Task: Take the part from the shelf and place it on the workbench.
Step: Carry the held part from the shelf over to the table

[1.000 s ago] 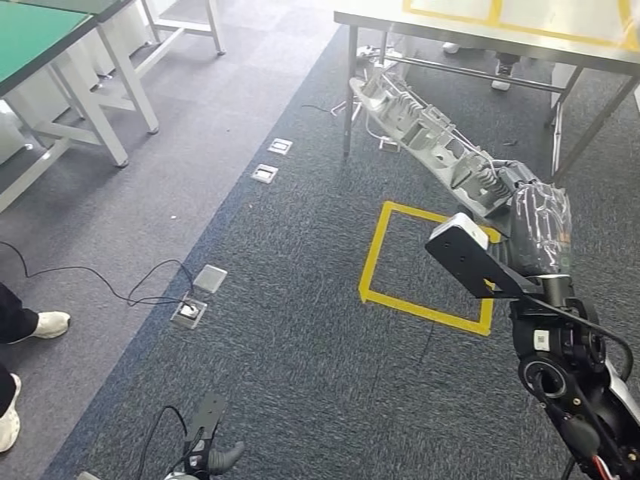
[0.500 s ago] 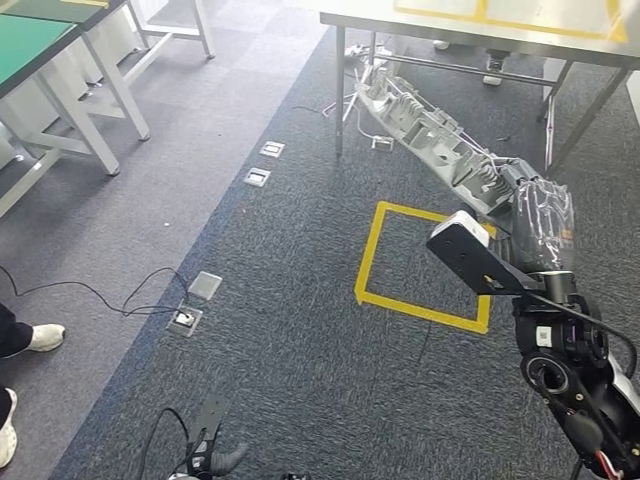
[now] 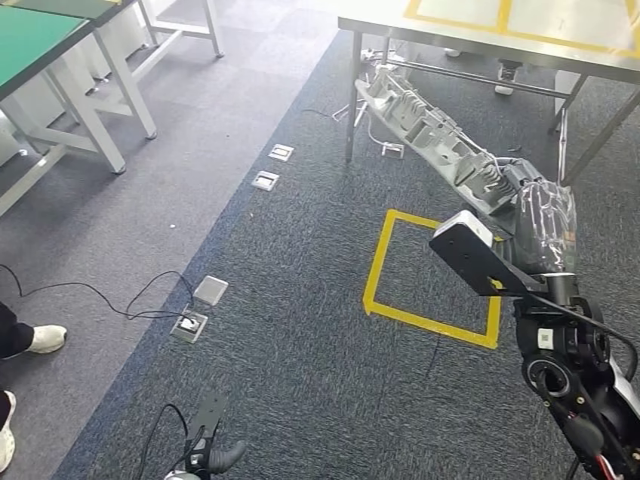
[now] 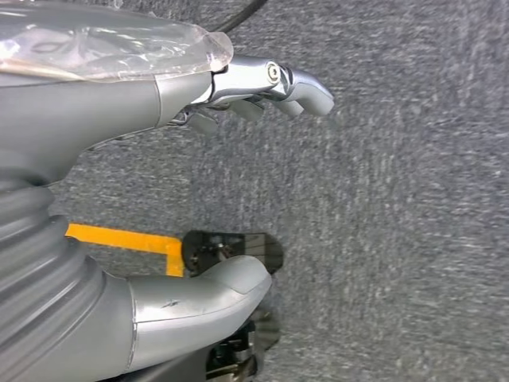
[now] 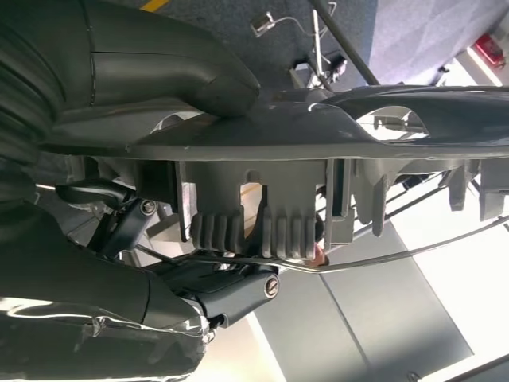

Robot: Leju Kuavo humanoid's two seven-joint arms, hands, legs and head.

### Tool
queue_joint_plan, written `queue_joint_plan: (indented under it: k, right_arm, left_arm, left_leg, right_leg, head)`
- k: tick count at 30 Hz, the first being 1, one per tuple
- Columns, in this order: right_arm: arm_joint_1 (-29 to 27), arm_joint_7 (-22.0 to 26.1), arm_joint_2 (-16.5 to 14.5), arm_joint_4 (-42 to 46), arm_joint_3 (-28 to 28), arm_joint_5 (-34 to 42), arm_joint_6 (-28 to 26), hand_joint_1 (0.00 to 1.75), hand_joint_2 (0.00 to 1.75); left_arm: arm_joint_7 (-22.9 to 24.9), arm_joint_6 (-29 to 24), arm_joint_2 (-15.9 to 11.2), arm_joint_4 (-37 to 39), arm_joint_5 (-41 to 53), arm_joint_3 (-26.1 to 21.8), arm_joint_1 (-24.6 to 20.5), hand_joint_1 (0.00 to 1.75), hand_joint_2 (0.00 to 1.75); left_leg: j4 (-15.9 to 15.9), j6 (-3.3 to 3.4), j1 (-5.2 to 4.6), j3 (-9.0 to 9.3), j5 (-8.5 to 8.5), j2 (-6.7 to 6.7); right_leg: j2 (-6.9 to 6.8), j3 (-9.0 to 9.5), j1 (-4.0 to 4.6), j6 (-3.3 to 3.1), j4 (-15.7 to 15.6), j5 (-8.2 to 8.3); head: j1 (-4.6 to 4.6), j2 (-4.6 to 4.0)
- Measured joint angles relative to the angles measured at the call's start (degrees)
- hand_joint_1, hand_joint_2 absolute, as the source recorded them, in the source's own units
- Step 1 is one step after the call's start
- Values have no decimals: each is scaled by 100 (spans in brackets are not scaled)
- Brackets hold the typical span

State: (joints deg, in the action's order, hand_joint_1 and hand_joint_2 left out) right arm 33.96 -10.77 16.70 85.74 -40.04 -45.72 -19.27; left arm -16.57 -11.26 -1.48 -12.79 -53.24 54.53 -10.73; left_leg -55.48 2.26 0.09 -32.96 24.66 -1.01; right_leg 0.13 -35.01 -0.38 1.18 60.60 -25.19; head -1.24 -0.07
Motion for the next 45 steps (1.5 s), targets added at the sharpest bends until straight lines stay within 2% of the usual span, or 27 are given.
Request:
queue_joint_plan:
  k: [2, 3, 6, 8, 10, 11, 12, 13, 14, 16, 17, 21, 23, 25, 26, 27, 28, 30, 31, 32, 34, 37, 39, 41, 42, 43, 45]
  right_arm:
    - [14, 2, 0, 2, 2, -1, -3, 175, 175]
    - [19, 4, 0, 3, 0, -1, -5, 175, 175]
    - [21, -3, 2, 5, 3, 6, -8, 175, 175]
    - [21, -16, 3, 5, 4, 11, -14, 175, 175]
    - [13, -19, 2, 5, -1, 14, -20, 175, 175]
    - [5, -19, 2, 4, -5, 15, -22, 175, 175]
    - [-1, -19, 2, 4, -10, 17, -24, 175, 175]
    - [-5, -22, 2, 4, -14, 17, -25, 175, 175]
    - [-7, -27, 2, 4, -16, 17, -25, 175, 175]
    - [-4, -39, 3, 4, -12, 17, -27, 175, 175]
    - [-1, -40, 3, 5, -9, 17, -28, 175, 175]
    - [3, -39, 4, 7, -4, 17, -29, 175, 175]
    - [3, -41, 4, 7, -1, 17, -29, 175, 175]
    - [0, -40, 4, 7, -2, 17, -28, 175, 175]
    - [-3, -39, 4, 6, -5, 19, -27, 175, 175]
    - [-5, -37, 4, 5, -8, 23, -26, 175, 175]
    - [-6, -36, 4, 5, -9, 27, -25, 175, 175]
    - [-6, -35, 4, 4, -7, 34, -23, 175, 175]
    - [-1, -34, 4, 3, -6, 36, -23, 175, 175]
    - [8, -29, 4, 2, -5, 37, -22, 175, 175]
    - [24, -21, 4, 2, -7, 44, -22, 175, 175]
    - [25, -23, 5, 3, -2, 54, -22, 175, 175]
    - [26, -31, 6, 3, 1, 55, -22, 175, 175]
    - [20, -31, 5, 3, -6, 55, -20, 175, 175]
    - [15, -27, 5, 2, -14, 56, -19, 175, 175]
    - [12, -23, 5, 2, -23, 57, -19, 175, 175]
    - [7, -20, 5, 2, -37, 58, -20, 175, 175]
  left_arm:
    - [0, 0, 11, 0, -2, 0, 1, 0, 175]
    - [1, 0, 13, 0, -2, 0, 0, 0, 175]
    - [4, -1, 7, 0, 2, -1, -5, 0, 175]
    - [5, -2, 4, 0, 6, -1, -6, 0, 175]
    - [11, -2, 3, 0, 8, 0, 2, 0, 175]
    - [15, -2, 3, 0, 9, 0, 7, 0, 175]
    - [19, -2, 1, 0, 9, 0, 8, 0, 175]
    - [20, -2, -1, 0, 10, 0, 8, 0, 175]
    - [20, -2, -3, 0, 10, 0, 7, 0, 175]
    - [20, -2, -1, 0, 11, 0, 3, 0, 175]
    - [20, -2, 2, 0, 11, 0, 3, 0, 175]
    - [22, -2, 4, 0, 9, 0, 4, 0, 175]
    - [22, -2, 5, 0, 9, 0, 3, 0, 175]
    - [22, -2, 8, 0, 8, 0, 8, 0, 175]
    - [22, -2, 10, 0, 7, 0, 10, 0, 175]
    - [22, -3, 11, 0, 4, 0, 12, 0, 175]
    - [22, -4, 12, 0, 2, 0, 13, 0, 175]
    - [21, -11, 19, 0, -4, 0, 19, 0, 175]
    - [20, -14, 25, 0, -7, -1, 21, 0, 175]
    - [19, -16, 32, 0, -11, -1, 24, 0, 175]
    - [16, -16, 43, 0, -15, -2, 30, 0, 175]
    - [15, -16, 42, 0, -16, -2, 37, 0, 175]
    - [14, -17, 39, 0, -17, -2, 34, 0, 175]
    - [15, -17, 37, 0, -17, -2, 44, 0, 175]
    - [15, -17, 35, 0, -17, -2, 51, 0, 175]
    - [15, -17, 32, 0, -17, -2, 55, 0, 175]
    - [15, -17, 24, 0, -17, -2, 57, 0, 175]
  left_leg:
    - [1, -36, -9, 1, 18, 4]
    - [7, -58, -15, -6, 16, 12]
    - [-105, -148, -27, -48, 97, 39]
    - [-658, -224, -2, -331, 351, 50]
    - [-1450, -279, 32, -802, 615, 53]
    - [-1671, -297, 48, -967, 627, 54]
    - [-1653, -309, 63, -1011, 515, 55]
    - [-1393, -315, 77, -929, 302, 56]
    - [-967, -320, 89, -751, 40, 57]
    - [-222, -301, 88, -409, -256, 46]
    - [-42, -275, 81, -326, -286, 39]
    - [19, -113, 70, -264, -203, 35]
    - [39, -45, 79, -205, -172, 39]
    - [37, -6, 62, -163, -134, 44]
    - [36, 4, 53, -139, -113, 46]
    - [35, 8, 45, -108, -90, 46]
    - [35, 7, 37, -68, -63, 43]
    - [40, -7, 30, 21, -6, 36]
    - [36, -25, 20, 44, 16, 34]
    - [33, -48, 19, 44, 28, 38]
    - [36, -100, 16, 18, 27, 57]
    - [-105, -192, 13, -36, 129, 78]
    - [-737, -250, 29, -354, 416, 76]
    - [-1534, -288, 48, -828, 674, 76]
    - [-1715, -298, 56, -971, 662, 76]
    - [-1659, -300, 64, -996, 532, 76]
    - [-921, -286, 77, -714, 41, 77]
  right_leg:
    - [-14, 202, 50, -46, -434, 93]
    - [-14, 234, 61, -45, -480, 71]
    - [-9, 327, 4, -75, -608, 83]
    - [-14, 380, -22, -110, -657, 88]
    - [-6, 388, -25, -129, -658, 70]
    - [4, 399, -27, -129, -657, 55]
    - [16, 421, -31, -121, -656, 35]
    - [27, 454, -39, -106, -654, 9]
    - [34, 492, -46, -82, -649, -24]
    - [51, 533, -38, -20, -628, -92]
    - [59, 537, -27, 8, -621, -117]
    - [61, 518, -42, 121, -556, -229]
    - [33, 287, -54, 164, -46, -488]
    - [23, -158, -54, 179, 819, -800]
    - [23, -349, -54, 178, 1130, -852]
    - [23, -447, -53, 169, 1231, -791]
    - [23, -427, -51, 148, 1087, -612]
    - [7, -132, -29, 75, 301, -109]
    - [-11, 27, -3, 41, -78, 67]
    - [-28, 146, 25, 14, -352, 144]
    - [-34, 224, 64, -7, -535, 123]
    - [-20, 313, 6, -51, -647, 122]
    - [-17, 356, -17, -90, -685, 121]
    - [-1, 365, -19, -112, -684, 103]
    - [13, 379, -19, -114, -684, 88]
    - [28, 403, -19, -111, -683, 70]
    - [45, 478, -20, -84, -680, 11]
  head:
    - [3, -1]
    - [2, -1]
    - [-3, 0]
    - [-14, 0]
    - [-28, 0]
    - [-34, 0]
    - [-39, 0]
    - [-45, 0]
    - [-46, 0]
    - [-46, -1]
    - [-43, -1]
    - [-25, 0]
    - [-4, 0]
    - [8, 0]
    - [8, 0]
    - [8, 0]
    - [8, 0]
    - [10, 0]
    - [10, 0]
    - [15, 0]
    - [22, 0]
    - [25, -1]
    - [12, -1]
    - [-1, 0]
    - [-6, 0]
    - [-11, 0]
    - [-18, 0]
